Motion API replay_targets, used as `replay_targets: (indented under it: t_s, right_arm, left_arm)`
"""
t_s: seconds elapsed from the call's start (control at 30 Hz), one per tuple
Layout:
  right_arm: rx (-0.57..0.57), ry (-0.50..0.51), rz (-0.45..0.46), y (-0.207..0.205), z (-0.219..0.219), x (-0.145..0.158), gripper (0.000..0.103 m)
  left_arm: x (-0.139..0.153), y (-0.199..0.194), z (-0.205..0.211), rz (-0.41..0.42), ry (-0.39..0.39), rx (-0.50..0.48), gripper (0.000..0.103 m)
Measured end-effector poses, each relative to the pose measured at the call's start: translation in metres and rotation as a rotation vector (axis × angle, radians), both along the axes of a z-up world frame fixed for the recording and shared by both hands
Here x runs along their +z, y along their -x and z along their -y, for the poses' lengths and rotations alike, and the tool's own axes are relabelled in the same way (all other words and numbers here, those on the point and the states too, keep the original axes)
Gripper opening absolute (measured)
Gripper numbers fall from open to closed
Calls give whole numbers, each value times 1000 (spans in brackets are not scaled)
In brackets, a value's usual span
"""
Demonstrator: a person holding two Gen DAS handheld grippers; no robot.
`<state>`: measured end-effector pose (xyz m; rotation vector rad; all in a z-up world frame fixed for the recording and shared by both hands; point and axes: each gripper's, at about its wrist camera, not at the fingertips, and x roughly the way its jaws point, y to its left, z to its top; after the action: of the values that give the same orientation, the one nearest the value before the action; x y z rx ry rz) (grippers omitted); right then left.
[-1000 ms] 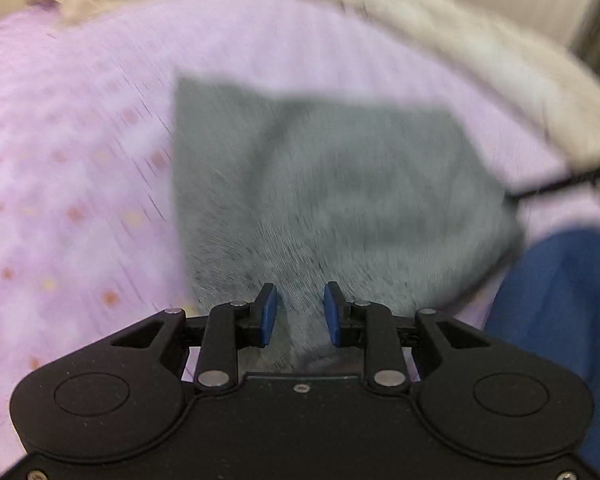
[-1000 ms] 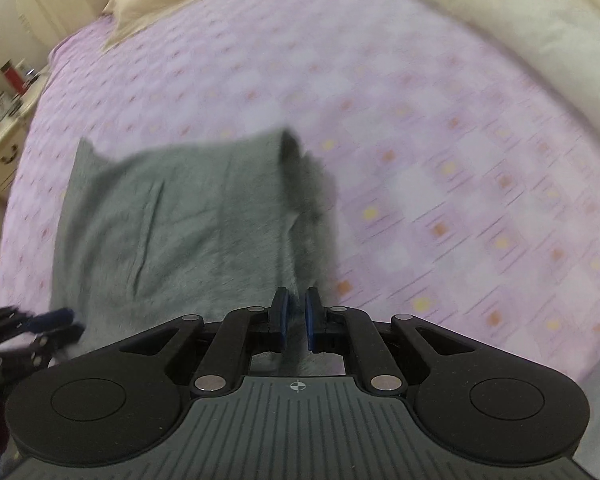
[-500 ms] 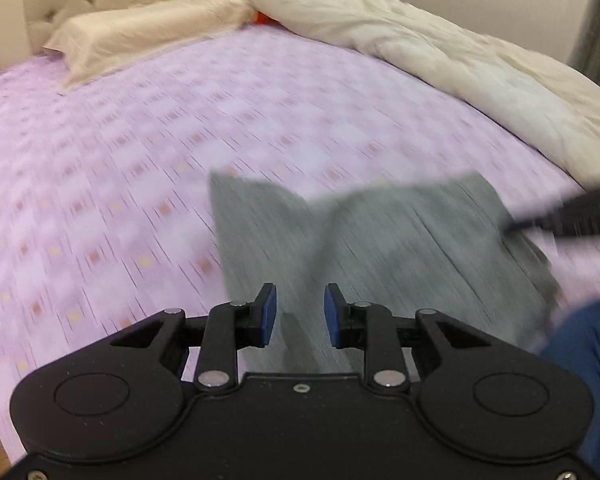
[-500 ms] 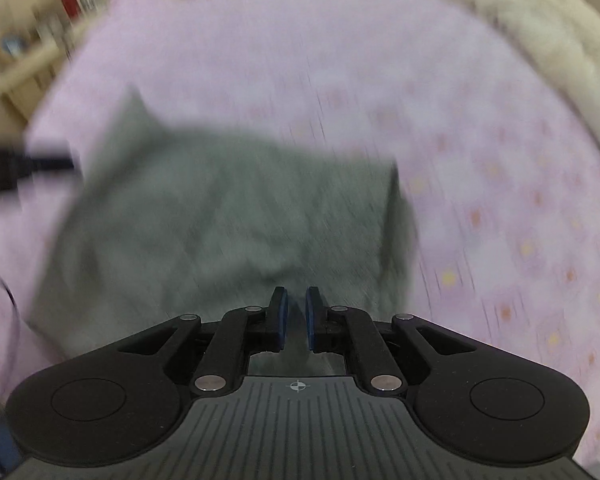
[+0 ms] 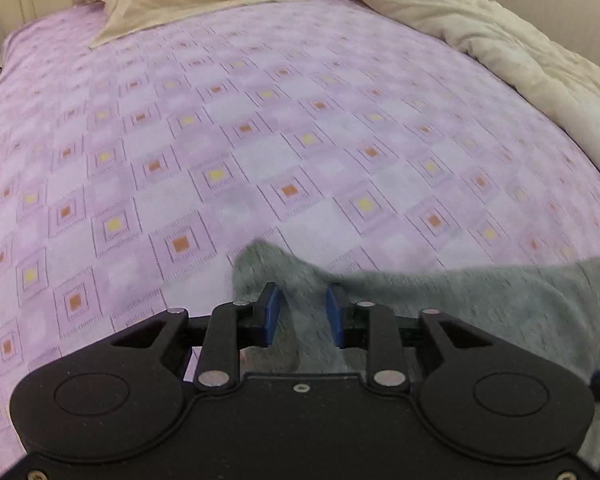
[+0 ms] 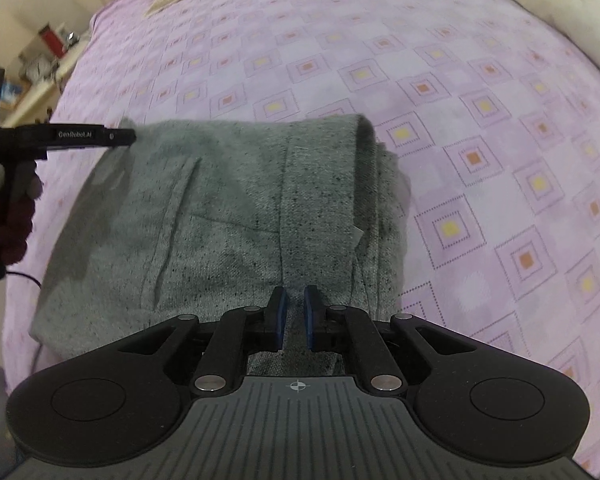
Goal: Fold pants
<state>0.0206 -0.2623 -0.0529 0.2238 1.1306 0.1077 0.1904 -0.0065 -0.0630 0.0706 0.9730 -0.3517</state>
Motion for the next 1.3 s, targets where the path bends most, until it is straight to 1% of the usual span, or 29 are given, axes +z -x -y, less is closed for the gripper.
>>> replay_targets:
  t_s: [0.07, 0.17, 0.27, 0.33, 0.4, 0.47, 0.57, 0.63, 0.67, 0.7, 0.73, 0.77, 0.8, 0.83, 0.87, 0.93, 1.0, 1.07, 1.2, 1.27, 1.3]
  right_arm:
    - [-7, -8, 3, 0, 1, -1, 9]
    - [-2, 10, 7, 5, 1, 2, 9]
    - [3, 46, 13, 5, -4, 5, 9]
    - [5, 70, 12, 2, -6, 3, 8]
    - [6, 94, 10, 2, -7, 4, 8]
    - [4, 114, 7, 2, -10, 5, 8]
    - [-6, 133, 9, 3, -12, 7, 9]
    - [-25, 154, 28, 6, -13, 10, 9]
    - [-43, 167, 51, 9, -13, 13, 12]
    - [-63, 173, 77, 13, -12, 17, 13]
    - [-76, 157, 102, 17, -10, 20, 17]
    - [-86, 122, 125, 20, -6, 23, 29]
    - [-94, 90, 143, 23, -2, 26, 36]
    - [-101, 71, 156, 24, 2, 28, 49]
    - [-108, 68, 169, 23, 4, 30, 57]
    - [-104, 96, 181, 19, 4, 31, 60]
    - [-76, 119, 158, 13, 0, 28, 63]
    - [-48, 99, 114, 4, 2, 20, 67]
    - [-52, 66, 49, -8, 7, 4, 70]
    - [-64, 29, 37, -10, 11, -2, 77]
    - [-71, 9, 29, -12, 14, -6, 78]
  left_arm:
    - [0, -3, 0, 3, -12, 10, 42]
    - [2, -8, -4, -3, -18, 49, 43]
    - [10, -1, -18, -18, 25, 83, 42]
    - [19, 8, -22, -13, 20, 100, 41]
    - [26, 25, -26, 0, 4, 86, 40]
    - [30, 45, -28, 2, 5, 57, 41]
    - [28, 78, -26, -25, 29, -6, 43]
    - [20, 98, -21, -57, 27, -54, 48]
    - [14, 105, -18, -74, 17, -72, 49]
    - [10, 112, -15, -83, -2, -89, 50]
    - [5, 120, -11, -77, -31, -107, 51]
    - [3, 126, -9, -55, -54, -123, 51]
    - [3, 132, -9, -28, -69, -137, 52]
    - [5, 136, -10, -12, -76, -147, 52]
    - [6, 138, -12, -8, -73, -154, 52]
    - [10, 135, -17, -10, -48, -150, 57]
    - [13, 127, -24, -11, -12, -134, 60]
    - [14, 118, -29, -15, 12, -108, 61]
    - [8, 99, -31, -44, 39, -86, 61]
    - [2, 93, -32, -70, 66, -88, 66]
    - [0, 90, -32, -87, 80, -87, 68]
